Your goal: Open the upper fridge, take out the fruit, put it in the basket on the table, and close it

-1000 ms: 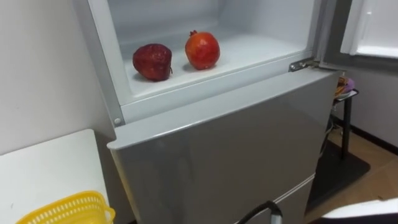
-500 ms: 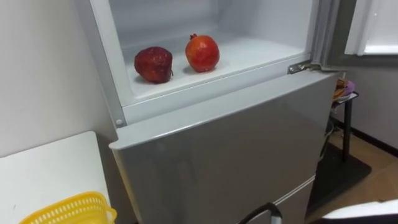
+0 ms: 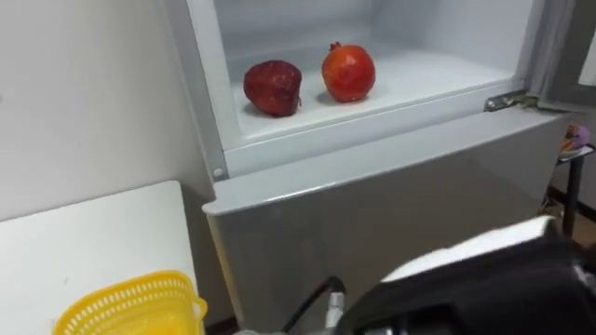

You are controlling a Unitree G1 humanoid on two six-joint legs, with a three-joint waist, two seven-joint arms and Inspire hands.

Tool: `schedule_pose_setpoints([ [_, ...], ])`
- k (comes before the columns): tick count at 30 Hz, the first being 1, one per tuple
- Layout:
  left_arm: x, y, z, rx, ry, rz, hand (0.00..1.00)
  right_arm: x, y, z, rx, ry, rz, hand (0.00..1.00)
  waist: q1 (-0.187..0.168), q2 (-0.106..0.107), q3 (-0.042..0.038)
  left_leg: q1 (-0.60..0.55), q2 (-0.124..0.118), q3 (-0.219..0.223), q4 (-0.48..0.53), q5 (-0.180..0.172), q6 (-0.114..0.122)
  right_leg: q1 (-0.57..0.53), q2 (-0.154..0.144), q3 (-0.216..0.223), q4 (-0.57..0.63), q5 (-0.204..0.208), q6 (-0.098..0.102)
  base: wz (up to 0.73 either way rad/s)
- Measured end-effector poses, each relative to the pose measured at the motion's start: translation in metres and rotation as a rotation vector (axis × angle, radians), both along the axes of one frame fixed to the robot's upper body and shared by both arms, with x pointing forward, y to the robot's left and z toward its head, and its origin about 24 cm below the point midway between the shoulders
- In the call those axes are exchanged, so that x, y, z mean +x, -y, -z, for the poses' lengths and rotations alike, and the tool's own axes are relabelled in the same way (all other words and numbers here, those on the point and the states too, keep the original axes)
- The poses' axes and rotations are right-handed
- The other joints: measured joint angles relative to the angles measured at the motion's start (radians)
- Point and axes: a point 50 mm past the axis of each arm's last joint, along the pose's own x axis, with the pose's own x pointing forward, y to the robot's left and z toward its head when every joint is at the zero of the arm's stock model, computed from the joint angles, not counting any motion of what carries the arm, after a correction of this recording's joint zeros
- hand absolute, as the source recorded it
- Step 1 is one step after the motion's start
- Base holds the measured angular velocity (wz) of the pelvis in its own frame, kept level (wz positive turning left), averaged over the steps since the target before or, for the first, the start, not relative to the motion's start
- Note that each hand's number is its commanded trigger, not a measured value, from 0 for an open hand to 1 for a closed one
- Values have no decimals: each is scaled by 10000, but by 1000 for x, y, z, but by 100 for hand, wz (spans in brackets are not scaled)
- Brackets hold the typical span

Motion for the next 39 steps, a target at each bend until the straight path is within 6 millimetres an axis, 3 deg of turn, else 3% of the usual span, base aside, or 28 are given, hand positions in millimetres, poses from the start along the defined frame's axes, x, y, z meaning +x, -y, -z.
schedule_pose_setpoints([
  [4,9,-41,1,-516,-408,-2496,0,-16,2,2,2,109,487,0,684,-139,-87,61,17,-107,1,34,-51,96,12,-125,0,-31,-42,7],
  [6,13,-59,-2,-873,-472,-3851,0,-24,2,3,-51,92,801,0,939,-257,-69,127,20,-224,-3,44,-67,207,8,-258,-2,-56,-66,16],
  [8,17,-79,-3,-1375,-729,-5165,0,-27,3,3,-72,194,1207,0,1161,-319,-116,174,37,-262,-3,52,-82,295,24,-289,-13,-71,-82,10],
  [13,9,-137,-9,-2621,-1000,-9614,0,-48,2,4,-291,379,2319,0,1746,-369,-194,404,52,-439,-216,100,-164,492,76,-369,-17,-118,-141,6],
  [16,4,-164,-6,-2881,-1004,-12706,0,-56,3,4,-415,286,2722,0,1840,-331,-218,563,74,-605,-249,95,-192,740,107,-509,-11,-144,-174,12],
  [22,-8,-204,6,-2508,-1362,-18008,0,-65,7,4,-641,311,3549,0,2023,-194,-177,720,73,-805,-268,62,-243,883,131,-600,-7,-205,-210,1],
  [26,-19,-226,12,-2674,-1694,-20343,0,-75,9,3,-741,130,4107,0,2056,-162,-142,679,27,-1086,-269,64,-242,901,129,-670,-9,-251,-224,6],
  [29,-24,-239,29,-2329,-2610,-21555,0,-83,10,3,-783,-119,4276,0,2016,-71,-136,694,-2,-1296,-249,64,-242,972,113,-797,-17,-286,-221,13],
  [32,-25,-253,62,-1232,-4139,-22682,0,-84,11,2,-751,-107,4541,0,1952,-69,-75,731,-5,-1363,-248,63,-242,1053,107,-861,-18,-307,-224,7],
  [35,-27,-267,106,376,-6147,-23828,0,-78,12,2,-638,191,4987,0,1914,-25,-66,739,-23,-1408,-273,62,-244,1052,100,-861,-17,-348,-225,0],
  [39,-44,-273,180,2995,-9525,-24435,0,-76,15,1,-673,290,5454,0,1769,-76,-67,851,-41,-1529,-314,60,-247,1083,108,-839,-25,-388,-234,0],
])
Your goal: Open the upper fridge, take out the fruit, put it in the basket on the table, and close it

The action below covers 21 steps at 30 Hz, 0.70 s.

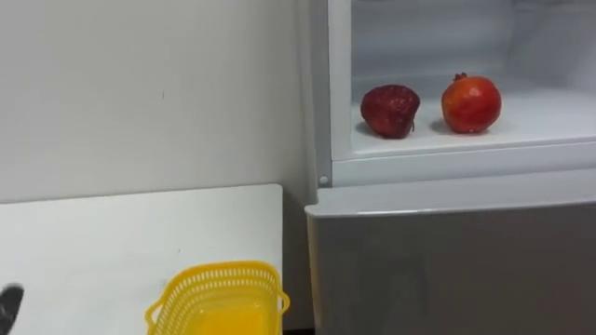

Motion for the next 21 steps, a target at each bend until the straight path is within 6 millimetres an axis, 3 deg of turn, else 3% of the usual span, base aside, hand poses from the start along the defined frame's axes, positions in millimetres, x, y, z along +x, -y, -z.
schedule_pose_setpoints([
  [1,-8,0,24,-483,-969,-196,0,3,2,0,-23,98,175,0,-8,-26,-3,1,-8,-8,-12,0,0,45,-3,7,13,-16,6,0],
  [4,-25,10,70,-1411,-2936,-224,0,9,2,-1,-3,365,505,0,-72,-96,-22,-9,-8,-32,-15,0,0,64,1,-5,-24,-19,8,0],
  [7,-39,18,98,-2141,-4165,-205,0,17,3,-1,59,830,943,0,-72,-264,-14,-13,-7,-11,-67,-2,-3,69,16,18,-137,-14,9,0],
  [10,-57,27,127,-2738,-5632,-61,0,24,3,-2,166,1469,1467,0,-78,-293,-5,101,-8,2,-123,-8,-4,177,20,40,-145,-8,10,-1],
  [17,-103,39,162,-3861,-7950,16,0,30,0,-2,507,2318,3017,0,-141,-240,-3,122,5,5,-216,-20,-15,172,39,9,-155,-9,10,0],
  [21,-134,47,177,-4350,-9437,432,0,35,4,-4,446,2916,3833,0,-271,-328,38,151,6,15,-225,-22,-18,195,40,1,-165,-9,10,0],
])
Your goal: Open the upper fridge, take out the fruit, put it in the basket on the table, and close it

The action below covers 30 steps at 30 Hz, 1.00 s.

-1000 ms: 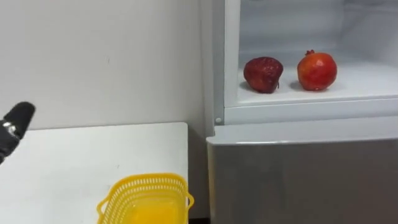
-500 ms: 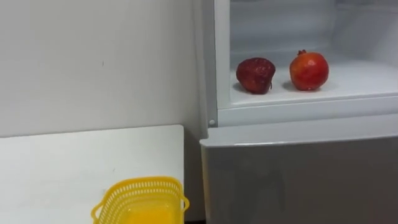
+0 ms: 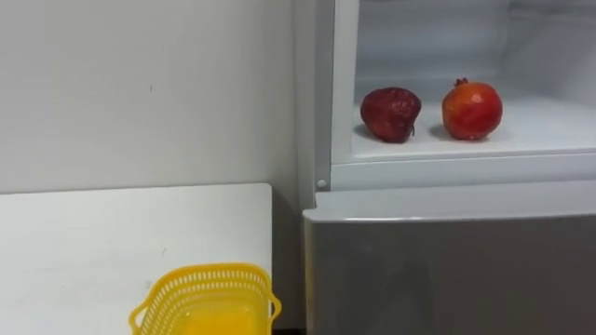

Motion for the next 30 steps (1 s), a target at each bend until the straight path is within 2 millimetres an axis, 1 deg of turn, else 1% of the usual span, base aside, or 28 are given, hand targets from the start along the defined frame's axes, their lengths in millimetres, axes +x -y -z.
schedule_pose_setpoints([
  [2,-6,1,2,-74,-356,347,0,5,2,-2,-162,272,140,0,20,-76,-15,-12,0,-4,2,0,0,-17,-1,11,5,0,0,0],
  [3,-9,2,3,-146,-523,536,0,14,5,-4,-328,637,329,0,34,-108,-20,-36,-1,4,0,0,0,-67,-3,26,20,0,0,-6],
  [4,-12,3,4,-209,-725,756,0,27,9,-9,-580,1203,482,0,1,-122,-23,-61,-11,23,1,1,1,-85,-10,47,16,0,0,-6],
  [5,-14,3,5,-220,-867,906,0,34,12,-12,-752,1537,567,0,-18,-119,-23,-61,-15,23,2,2,2,-85,-10,56,17,0,0,-4],
  [7,-15,5,6,-202,-1063,1276,0,70,23,-31,-1618,3037,833,0,-140,-143,-27,-69,-14,28,33,5,3,-93,-15,42,31,0,0,0],
  [8,-15,5,6,-206,-1090,1354,0,81,25,-38,-1862,3516,831,0,-184,-161,-31,-89,-14,30,32,7,2,-111,-17,38,32,0,0,0],
  [9,-19,6,7,-243,-1255,1402,0,104,29,-54,-2246,4538,803,0,-235,-188,-36,-125,-15,33,42,14,2,-153,-16,50,37,0,0,0],
  [10,-19,6,7,-280,-1278,1417,0,126,32,-72,-2632,5554,815,0,-258,-242,-32,-153,-15,37,91,15,3,-208,-16,71,46,0,0,0],
  [11,-19,7,7,-293,-1273,1451,0,135,33,-82,-2866,6082,823,0,-278,-266,-44,-169,-15,30,113,15,3,-259,-16,78,53,0,0,0],
  [12,-18,7,7,-333,-1316,1587,0,151,35,-104,-3315,7113,809,0,-242,-318,-51,-193,-16,23,129,15,3,-293,-19,70,54,0,0,0],
  [13,-18,8,8,-370,-1343,1646,0,158,35,-115,-3522,7644,804,0,-227,-344,-46,-217,-18,22,131,15,3,-315,-20,70,52,0,0,0],
  [14,-18,9,8,-433,-1454,1818,0,171,35,-136,-3905,8613,756,0,-252,-390,-61,-260,-19,13,141,15,3,-320,-20,58,31,0,0,5],
  [15,-18,9,8,-471,-1581,1993,0,180,36,-153,-4254,9376,776,0,-256,-440,-67,-332,-20,-11,173,15,3,-283,-19,35,22,0,0,9],
  [16,-20,8,9,-483,-1675,2030,0,185,37,-167,-4555,9932,922,0,-245,-514,-70,-340,-16,-28,172,15,3,-269,-17,7,19,0,0,8],
  [17,-21,9,9,-495,-1745,2039,0,187,37,-174,-4726,10199,987,0,-238,-545,-61,-338,-15,-28,172,15,3,-260,-15,1,20,0,0,5],
  [18,-25,9,9,-560,-1904,2040,0,190,36,-185,-5009,10635,1090,0,-235,-563,-48,-335,-15,-29,173,15,3,-256,-15,3,21,0,-1,0],
  [19,-27,10,9,-606,-1972,2072,0,193,35,-190,-5093,10842,1156,0,-235,-580,-51,-335,-15,-29,174,15,3,-259,-16,5,24,1,-2,0],
  [20,-28,11,10,-686,-2146,2367,0,199,33,-200,-5231,11238,1263,0,-236,-594,-53,-338,-21,-27,174,14,4,-272,-24,5,28,3,-2,0],
  [23,-26,13,10,-698,-2321,3091,0,202,32,-211,-5668,11578,1279,0,-207,-571,-38,-364,-26,-6,166,15,5,-409,-34,25,59,4,-1,-6],
  [24,-24,13,11,-709,-2334,3295,0,203,30,-221,-5759,12004,1305,0,-205,-495,-6,-405,-22,-6,169,17,7,-462,-33,30,88,4,-1,-7],
  [25,-23,13,11,-703,-2308,3303,0,203,28,-229,-5929,12313,1272,0,-201,-454,-9,-450,-14,-23,183,19,6,-528,-32,28,151,3,-2,-5],
  [26,-23,13,11,-698,-2312,3302,0,204,28,-231,-5995,12369,1262,0,-191,-436,-21,-493,-5,-30,188,21,5,-581,-27,18,206,3,-2,0],
  [27,-24,13,11,-712,-2352,3277,0,203,29,-234,-6104,12466,1285,0,-172,-464,-8,-521,-4,-21,189,23,5,-630,-27,16,221,3,-3,-3],
  [30,-27,12,11,-759,-2462,3252,0,203,29,-254,-6539,13054,1387,0,-25,-490,-12,-612,-5,-19,214,29,11,-791,-32,13,336,2,-3,-5],
])
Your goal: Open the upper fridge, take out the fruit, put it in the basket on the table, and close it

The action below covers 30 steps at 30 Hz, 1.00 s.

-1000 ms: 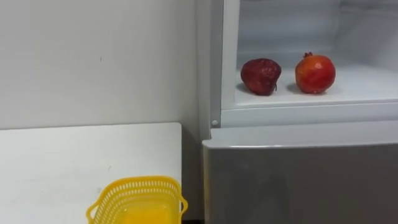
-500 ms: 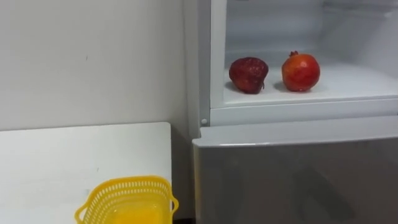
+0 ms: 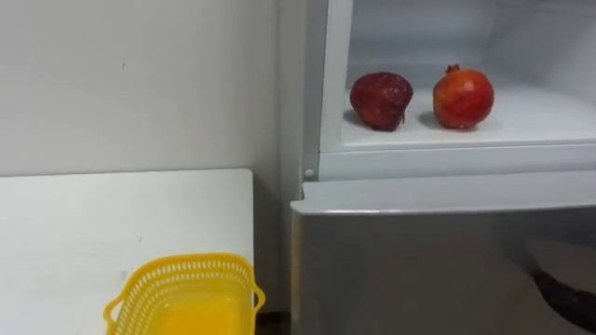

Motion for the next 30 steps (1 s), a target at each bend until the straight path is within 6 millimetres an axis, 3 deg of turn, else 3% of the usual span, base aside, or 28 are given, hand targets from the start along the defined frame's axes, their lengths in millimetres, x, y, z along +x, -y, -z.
schedule_pose_setpoints([
  [3,-5,-2,0,-28,-163,-22,0,1,4,-8,-294,111,81,0,39,-137,19,-47,-1,-13,83,0,0,6,-11,-12,17,1,-2,0],
  [10,-5,0,1,-504,-333,559,0,13,3,-36,-1576,469,-287,0,88,-210,25,-93,2,-43,120,2,0,-49,-2,20,137,13,-22,-2],
  [30,9,-1,2,-392,-396,985,0,39,-11,-59,-2443,-53,-640,0,57,-423,-14,-436,2,-166,283,85,-7,-574,12,52,547,89,-153,-3],
])
